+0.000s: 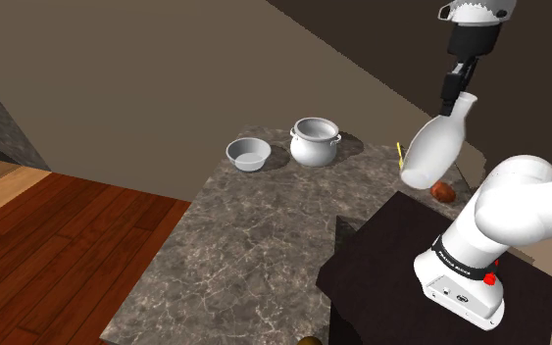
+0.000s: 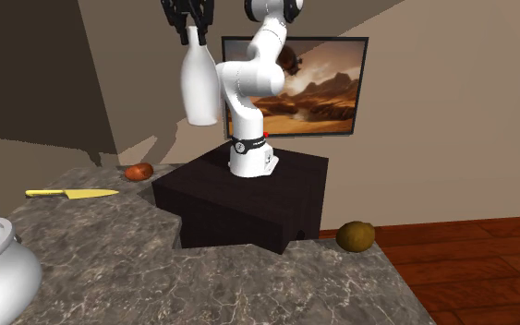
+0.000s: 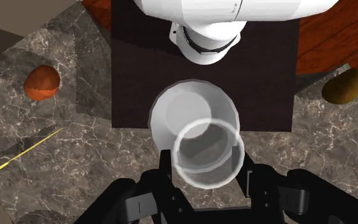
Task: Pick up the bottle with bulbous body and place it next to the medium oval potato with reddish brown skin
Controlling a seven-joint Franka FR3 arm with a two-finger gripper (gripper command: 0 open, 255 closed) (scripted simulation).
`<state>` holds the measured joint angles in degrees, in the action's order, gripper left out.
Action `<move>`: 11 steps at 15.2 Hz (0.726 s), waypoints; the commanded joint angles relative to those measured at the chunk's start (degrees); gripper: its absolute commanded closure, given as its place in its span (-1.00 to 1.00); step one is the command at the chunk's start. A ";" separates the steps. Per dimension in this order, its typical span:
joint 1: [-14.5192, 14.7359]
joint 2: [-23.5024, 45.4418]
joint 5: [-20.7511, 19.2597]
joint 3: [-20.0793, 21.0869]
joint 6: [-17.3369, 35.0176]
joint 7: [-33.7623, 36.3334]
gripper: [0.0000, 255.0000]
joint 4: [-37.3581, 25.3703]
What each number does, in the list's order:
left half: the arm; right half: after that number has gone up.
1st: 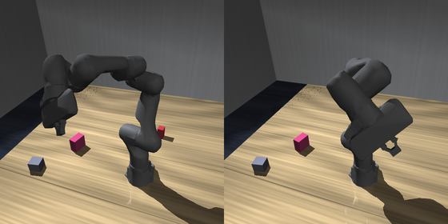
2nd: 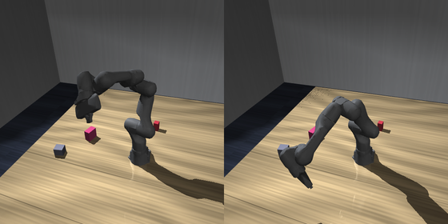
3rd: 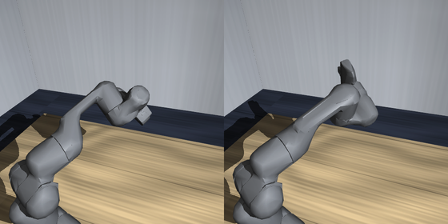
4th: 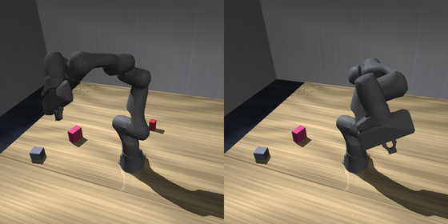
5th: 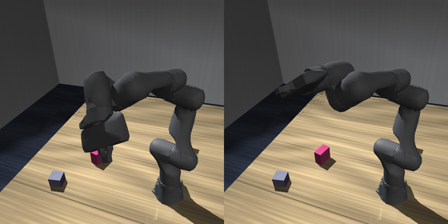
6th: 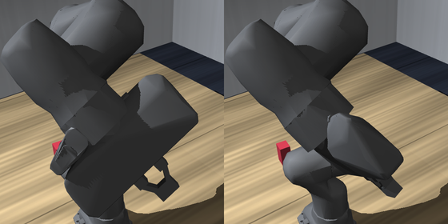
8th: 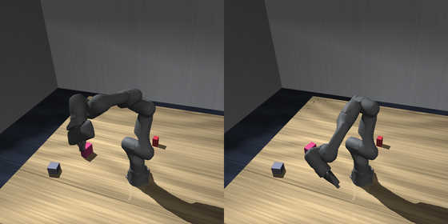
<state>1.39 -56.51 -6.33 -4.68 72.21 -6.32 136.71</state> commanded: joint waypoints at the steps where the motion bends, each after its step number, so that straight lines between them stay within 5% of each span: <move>1: -0.69 -2.21 -2.73 -2.56 -1.10 -2.59 1.00 0.88; 11: -3.57 -8.43 -17.38 -15.57 -5.66 -15.77 1.00 -0.30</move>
<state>-1.99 -64.65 -22.31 -19.20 67.08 -20.82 136.98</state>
